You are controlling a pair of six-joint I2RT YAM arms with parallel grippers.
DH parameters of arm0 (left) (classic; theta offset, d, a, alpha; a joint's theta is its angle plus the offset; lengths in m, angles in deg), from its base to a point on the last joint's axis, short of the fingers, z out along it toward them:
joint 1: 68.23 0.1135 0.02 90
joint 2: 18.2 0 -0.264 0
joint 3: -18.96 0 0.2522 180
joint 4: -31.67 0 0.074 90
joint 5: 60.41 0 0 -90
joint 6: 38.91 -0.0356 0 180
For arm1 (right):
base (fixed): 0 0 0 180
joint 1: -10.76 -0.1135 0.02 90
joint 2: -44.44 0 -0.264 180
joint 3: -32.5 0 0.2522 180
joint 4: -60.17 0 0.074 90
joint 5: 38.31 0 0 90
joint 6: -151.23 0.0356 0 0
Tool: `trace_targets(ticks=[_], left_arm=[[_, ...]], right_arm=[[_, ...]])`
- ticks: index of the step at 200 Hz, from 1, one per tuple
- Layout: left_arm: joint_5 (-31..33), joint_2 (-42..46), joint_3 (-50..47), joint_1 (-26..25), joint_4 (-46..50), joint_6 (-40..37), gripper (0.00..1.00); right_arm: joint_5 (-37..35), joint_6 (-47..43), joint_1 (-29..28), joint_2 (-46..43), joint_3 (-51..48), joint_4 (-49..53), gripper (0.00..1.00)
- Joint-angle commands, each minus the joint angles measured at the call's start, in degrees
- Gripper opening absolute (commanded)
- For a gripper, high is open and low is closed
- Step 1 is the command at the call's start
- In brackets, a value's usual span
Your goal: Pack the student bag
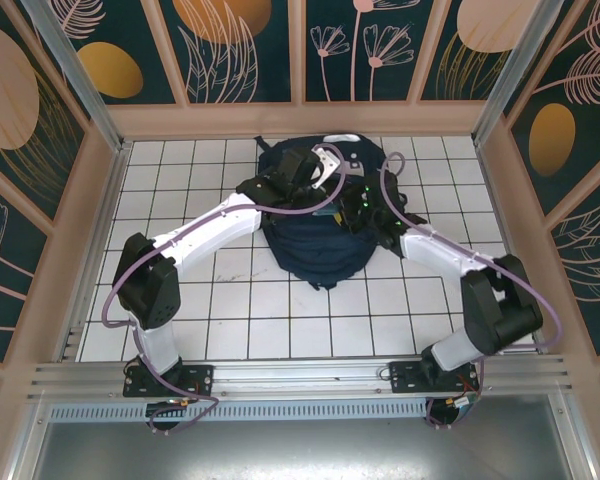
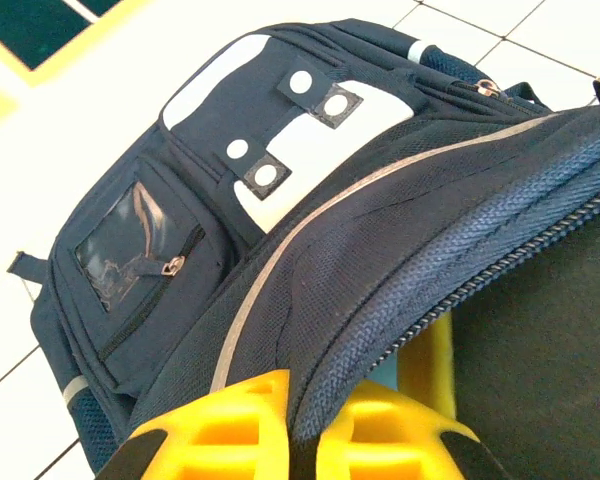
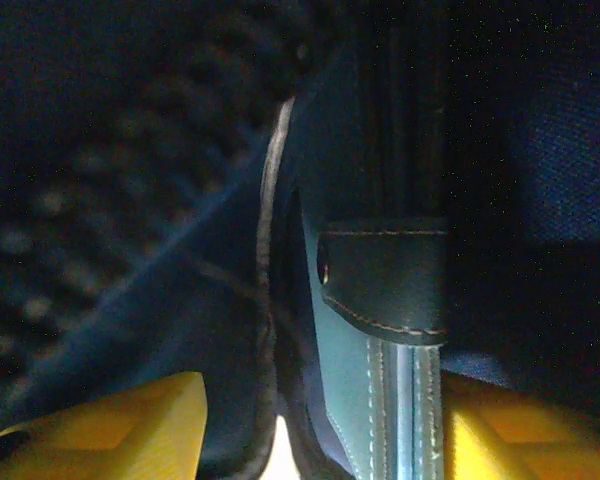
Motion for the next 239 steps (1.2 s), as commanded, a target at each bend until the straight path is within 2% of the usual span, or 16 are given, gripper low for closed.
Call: trace_targets(ticks=[1, 21, 36, 46, 61, 81, 95, 108, 121, 129, 143, 171, 200, 223, 239], left_arm=[[-0.8, 1.8, 2.9, 1.2, -2.1, 2.1, 0.06], [-2.7, 1.4, 3.1, 1.2, -0.6, 2.5, 0.15], [-3.8, 1.0, 3.2, 1.1, 0.7, 3.1, 0.21], [-5.4, 0.7, 3.3, 1.2, 1.4, 3.1, 0.2], [-7.8, 0.4, 2.9, 1.2, 1.2, 3.7, 0.19], [-8.2, -0.6, 3.4, 1.2, 0.6, 4.6, 0.15], [-8.0, -1.3, 4.6, 1.2, 0.7, 5.4, 0.14], [-8.2, -1.7, 5.4, 1.2, 0.7, 6.0, 0.14], [-9.0, -1.7, 5.9, 1.2, 1.1, 6.3, 0.19], [-9.1, -1.5, 5.8, 1.2, 1.6, 6.6, 0.27], [-8.9, -0.4, 5.1, 1.2, 2.9, 7.4, 0.44], [-12.5, 4.2, -0.1, 3.4, 4.0, 11.1, 0.69], [-20.1, 12.0, -9.5, 9.4, -0.2, 16.3, 0.82], [-20.4, 17.5, -17.9, 14.0, -4.9, 18.4, 0.92], [-21.3, 19.9, -22.5, 16.5, -6.8, 19.0, 0.96]], right_arm=[[1.0, -0.6, 1.1, -6.5, -2.2, 4.1, 0.6], [1.0, -1.1, 2.1, -10.5, -4.5, 6.0, 0.58], [2.9, -1.3, 3.7, -13.1, -6.7, 5.5, 0.38], [4.8, -0.6, 4.9, -14.5, -7.8, 5.3, 0.32], [6.4, 0.2, 5.7, -15.0, -8.2, 5.6, 0.32], [5.7, -1.3, 5.6, -13.8, -6.1, 8.8, 0.4], [4.7, -2.9, 5.7, -12.9, -5.2, 10.6, 0.3], [3.9, -4.4, 5.7, -12.2, -4.5, 12.1, 0.27], [1.6, -6.5, 5.5, -12.0, -3.2, 15.2, 0.27], [0.0, -7.8, 5.5, -12.6, -2.9, 16.8, 0.27], [-2.8, -10.4, 5.6, -14.5, -2.7, 19.1, 0.3], [-9.0, -15.5, 6.7, -18.8, -2.1, 25.8, 0.5], [-6.8, -18.7, 8.8, -21.0, -3.5, 26.5, 0.63], [-1.6, -18.8, 9.3, -20.3, -4.1, 23.6, 0.67], [0.6, -18.9, 9.4, -19.1, -3.9, 22.0, 0.68]])
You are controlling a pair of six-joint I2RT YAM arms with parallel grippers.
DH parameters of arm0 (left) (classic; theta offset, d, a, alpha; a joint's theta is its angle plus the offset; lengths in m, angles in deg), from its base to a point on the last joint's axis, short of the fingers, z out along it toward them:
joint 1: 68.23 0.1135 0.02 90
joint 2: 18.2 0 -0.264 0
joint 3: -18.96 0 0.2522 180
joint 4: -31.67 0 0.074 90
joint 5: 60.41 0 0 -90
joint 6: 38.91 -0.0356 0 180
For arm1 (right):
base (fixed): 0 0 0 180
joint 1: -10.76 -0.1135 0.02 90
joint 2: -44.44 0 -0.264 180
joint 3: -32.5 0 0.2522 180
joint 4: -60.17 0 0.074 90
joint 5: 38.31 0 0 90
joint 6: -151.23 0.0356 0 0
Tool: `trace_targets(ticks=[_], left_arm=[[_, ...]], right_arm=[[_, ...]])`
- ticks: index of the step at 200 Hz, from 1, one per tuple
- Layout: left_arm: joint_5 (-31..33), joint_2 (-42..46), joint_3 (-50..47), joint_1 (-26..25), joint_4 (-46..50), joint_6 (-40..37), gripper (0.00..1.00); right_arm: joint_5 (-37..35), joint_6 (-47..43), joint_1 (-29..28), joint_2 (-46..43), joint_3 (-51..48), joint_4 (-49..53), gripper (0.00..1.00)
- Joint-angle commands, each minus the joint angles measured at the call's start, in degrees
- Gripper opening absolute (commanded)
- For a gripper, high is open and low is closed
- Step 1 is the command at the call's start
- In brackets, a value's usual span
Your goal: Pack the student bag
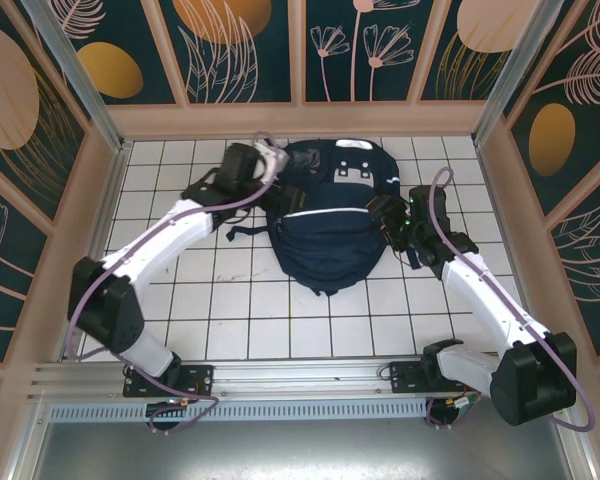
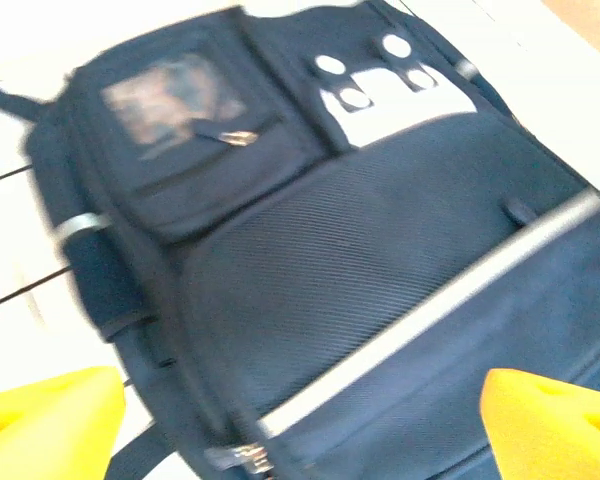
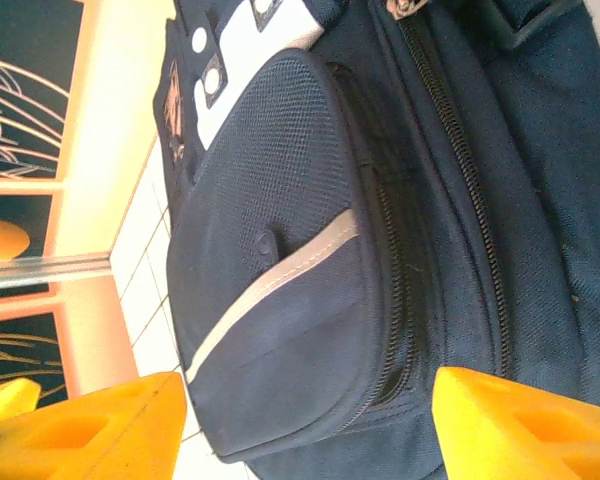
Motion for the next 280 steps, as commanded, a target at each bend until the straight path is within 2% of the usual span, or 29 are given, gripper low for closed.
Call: trace_targets(ticks=[1, 26, 44, 61, 97, 111, 149, 197, 221, 237, 252, 280], left_arm=[[-3.2, 3.9, -6.1, 2.9, -6.2, 3.2, 0.96], [-3.4, 6.2, -13.2, 5.0, -10.4, 2.4, 0.99], [-4.3, 5.9, -16.4, 5.2, -11.9, -1.9, 0.98], [-3.6, 5.0, -18.3, 5.3, -13.7, -4.6, 0.98], [-5.0, 1.5, -17.1, 5.5, -13.5, -8.5, 0.88], [-6.7, 0.5, -16.5, 5.8, -13.6, -9.6, 0.84], [-9.0, -1.8, -15.8, 6.1, -12.5, -15.3, 0.76], [-10.9, -4.8, -14.7, 6.2, -13.4, -23.0, 0.64], [-15.0, -7.4, -12.9, 6.4, -12.5, -26.2, 0.61], [-18.0, -8.7, -11.0, 6.8, -11.6, -27.8, 0.55], [-19.8, -12.2, -8.5, 7.3, -9.5, -29.1, 0.45], [-21.9, -16.2, -3.6, 7.4, -3.5, -32.5, 0.41]], right_arm=[[4.6, -2.2, 0.2, 1.2, 0.3, -1.7, 0.68], [2.8, -4.2, 0.1, 4.7, 3.1, 1.0, 0.66], [-3.2, -6.5, -0.1, 6.9, 5.4, 5.6, 0.65], [-4.5, -8.8, 0.1, 8.7, 6.1, 6.3, 0.61], [-2.7, -12.1, 0.5, 13.5, 8.4, 4.7, 0.47], [-2.0, -13.2, 0.8, 15.8, 9.6, 3.9, 0.37], [-5.3, -16.7, 2.0, 21.4, 13.9, 3.2, 0.22], [-5.2, -20.1, 3.8, 27.8, 19.9, 2.0, 0.22], [-4.6, -20.6, 4.0, 28.5, 21.1, 2.0, 0.23], [-4.1, -20.7, 4.2, 28.7, 21.2, 2.0, 0.23], [-3.8, -20.7, 4.2, 28.8, 21.0, 2.0, 0.23], [-3.4, -20.8, 4.2, 28.7, 20.8, 2.3, 0.23]])
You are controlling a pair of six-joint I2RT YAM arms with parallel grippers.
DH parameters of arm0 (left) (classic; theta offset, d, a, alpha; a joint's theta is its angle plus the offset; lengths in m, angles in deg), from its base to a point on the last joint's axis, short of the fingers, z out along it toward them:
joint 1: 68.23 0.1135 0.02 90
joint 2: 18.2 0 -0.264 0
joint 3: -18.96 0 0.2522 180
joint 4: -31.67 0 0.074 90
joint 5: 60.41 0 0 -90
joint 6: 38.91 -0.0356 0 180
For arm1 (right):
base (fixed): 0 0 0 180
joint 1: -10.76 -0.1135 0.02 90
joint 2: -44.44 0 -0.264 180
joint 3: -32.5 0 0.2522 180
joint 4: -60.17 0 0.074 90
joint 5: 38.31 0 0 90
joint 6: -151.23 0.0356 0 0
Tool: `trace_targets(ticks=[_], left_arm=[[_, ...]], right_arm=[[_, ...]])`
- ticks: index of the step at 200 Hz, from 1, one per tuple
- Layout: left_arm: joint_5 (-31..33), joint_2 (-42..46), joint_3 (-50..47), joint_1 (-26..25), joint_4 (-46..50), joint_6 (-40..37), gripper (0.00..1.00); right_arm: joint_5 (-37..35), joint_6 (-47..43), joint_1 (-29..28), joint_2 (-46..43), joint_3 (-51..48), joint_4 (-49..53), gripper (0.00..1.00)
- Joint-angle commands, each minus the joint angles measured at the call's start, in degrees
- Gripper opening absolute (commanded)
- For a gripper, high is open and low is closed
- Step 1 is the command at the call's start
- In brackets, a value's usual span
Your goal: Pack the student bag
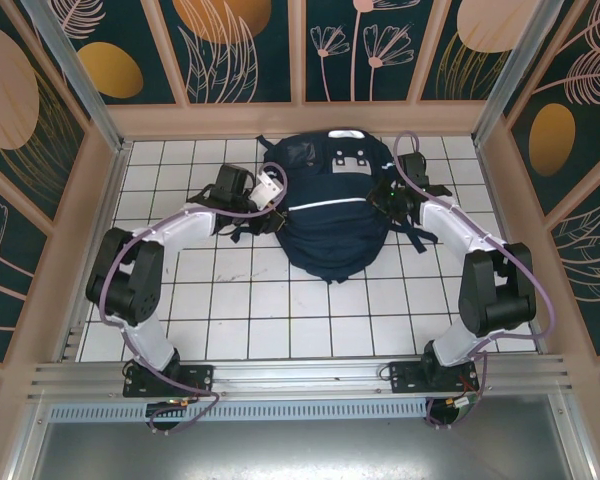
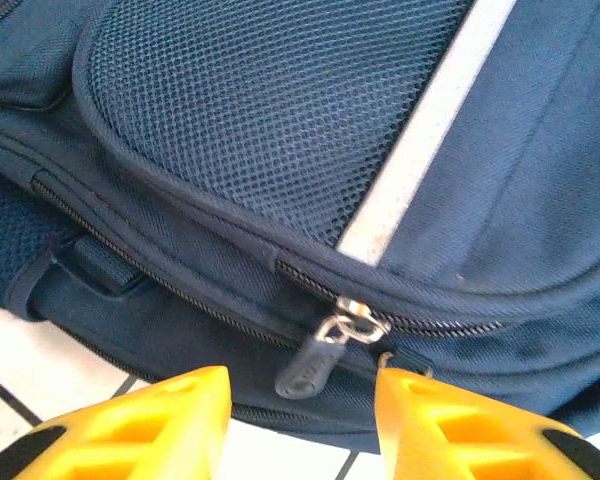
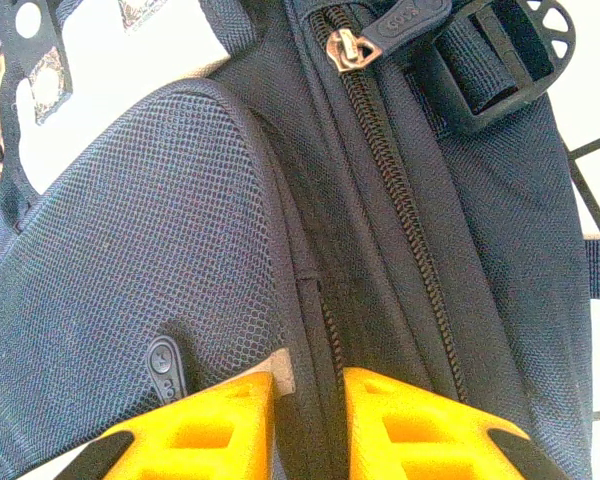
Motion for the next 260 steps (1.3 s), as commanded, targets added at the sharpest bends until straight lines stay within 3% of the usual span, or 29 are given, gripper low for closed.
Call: trace_targets(ticks=[1, 32, 103, 171, 211, 229, 252, 260], left_arm=[[-4.7, -3.0, 4.2, 0.5, 6.2, -5.3, 0.41], [-7.2, -5.6, 7.6, 0.5, 11.1, -8.7, 0.35], [-6.3, -4.9, 8.9, 0.7, 13.7, -9.6, 0.0], [-8.1, 2.1, 6.0, 0.7, 15.2, -4.1, 0.0], [-12.0, 7.1, 0.4, -0.7, 10.4, 1.8, 0.0], [-8.1, 8.3, -1.1, -1.5, 9.3, 2.8, 0.0], [3.0, 8.8, -2.4, -1.5, 6.8, 4.3, 0.32], [4.7, 8.4, -2.2, -1.3, 6.5, 4.0, 0.38]], right_arm=[[-0.2, -1.1, 0.5, 0.8, 1.8, -2.4, 0.23], [-0.5, -0.9, 0.5, 0.3, 1.6, -2.3, 0.23], [-1.2, 0.0, 0.5, -0.5, 0.5, -2.6, 0.23], [-2.2, 4.0, 0.5, -2.0, -2.2, -5.5, 0.22], [-3.0, 8.4, -0.6, -3.4, -4.8, -8.7, 0.21], [-3.3, 9.3, -0.9, -3.4, -5.3, -9.5, 0.21], [-3.9, 9.0, -0.8, -3.3, -5.2, -8.9, 0.21], [-4.0, 8.9, -0.9, -3.4, -5.3, -8.8, 0.21]])
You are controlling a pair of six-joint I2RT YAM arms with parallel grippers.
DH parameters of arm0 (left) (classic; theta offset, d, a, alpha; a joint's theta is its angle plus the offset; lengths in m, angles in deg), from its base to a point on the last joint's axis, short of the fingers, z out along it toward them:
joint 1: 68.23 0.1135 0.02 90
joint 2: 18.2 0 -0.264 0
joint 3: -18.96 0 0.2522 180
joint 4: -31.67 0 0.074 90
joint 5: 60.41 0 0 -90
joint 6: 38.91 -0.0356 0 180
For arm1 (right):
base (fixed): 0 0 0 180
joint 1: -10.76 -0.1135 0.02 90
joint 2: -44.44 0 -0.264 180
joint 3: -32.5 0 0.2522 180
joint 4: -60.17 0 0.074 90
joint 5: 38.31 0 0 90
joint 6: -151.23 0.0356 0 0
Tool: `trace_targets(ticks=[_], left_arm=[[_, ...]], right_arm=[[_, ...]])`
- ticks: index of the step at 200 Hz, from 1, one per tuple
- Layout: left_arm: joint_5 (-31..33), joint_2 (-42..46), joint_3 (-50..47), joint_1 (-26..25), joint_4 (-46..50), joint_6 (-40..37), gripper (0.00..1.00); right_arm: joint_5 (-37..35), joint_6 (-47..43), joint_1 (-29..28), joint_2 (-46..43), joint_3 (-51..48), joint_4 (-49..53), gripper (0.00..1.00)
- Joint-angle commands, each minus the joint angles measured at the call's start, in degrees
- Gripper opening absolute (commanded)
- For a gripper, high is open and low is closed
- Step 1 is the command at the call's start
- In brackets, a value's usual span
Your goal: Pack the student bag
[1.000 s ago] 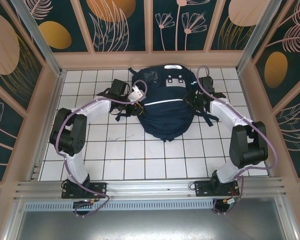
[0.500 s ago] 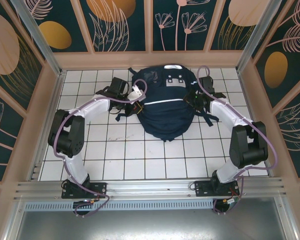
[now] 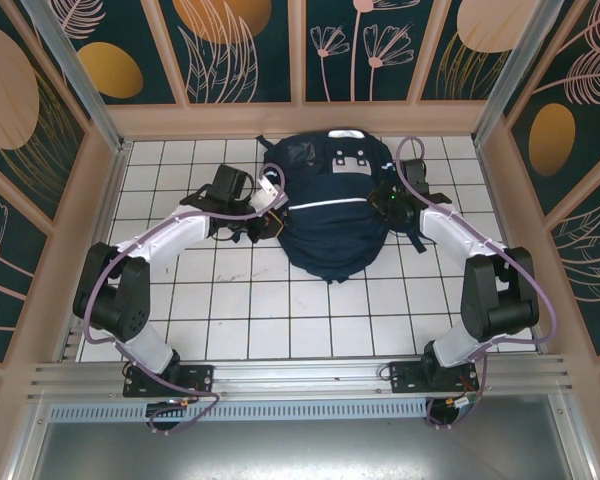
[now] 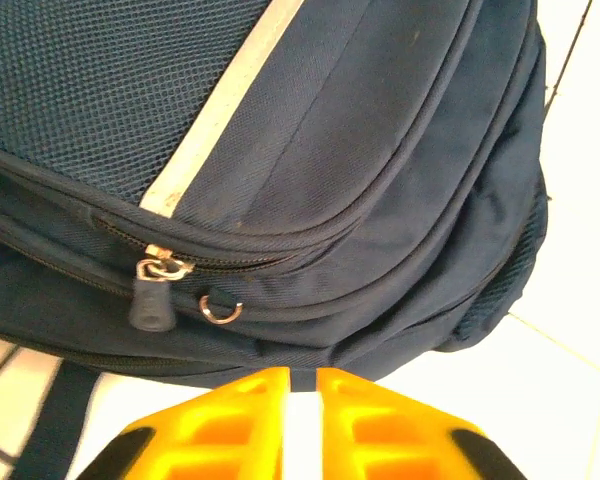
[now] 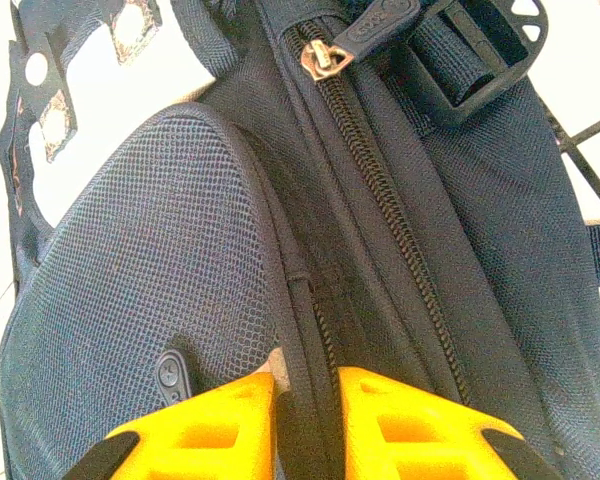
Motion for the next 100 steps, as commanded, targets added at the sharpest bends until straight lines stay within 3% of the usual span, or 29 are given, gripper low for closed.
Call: trace_targets(ticks=[1, 12, 38, 63, 100], left_arm=[[8.6, 0.6, -0.8, 0.4, -3.5, 2.0, 0.39], [9.3, -0.4, -0.1, 0.8, -3.9, 0.9, 0.45], [6.9, -3.9, 2.3, 1.8, -4.3, -2.9, 0.48], [0.2, -8.4, 5.5, 2.2, -2.5, -7.0, 0.47], [-2.9, -12.0, 9.7, 2.6, -1.3, -8.3, 0.39]], right_arm=[[-2.5, 1.7, -0.4, -1.4, -0.7, -2.7, 0.21], [-2.6, 1.5, -0.3, -1.6, -0.8, -2.6, 0.22], [-2.3, 1.6, -0.3, -1.7, -1.0, -2.7, 0.22], [-2.4, 1.5, -0.3, -1.9, -0.8, -2.5, 0.22], [-2.5, 1.2, -0.3, -2.1, -0.4, -2.1, 0.22]])
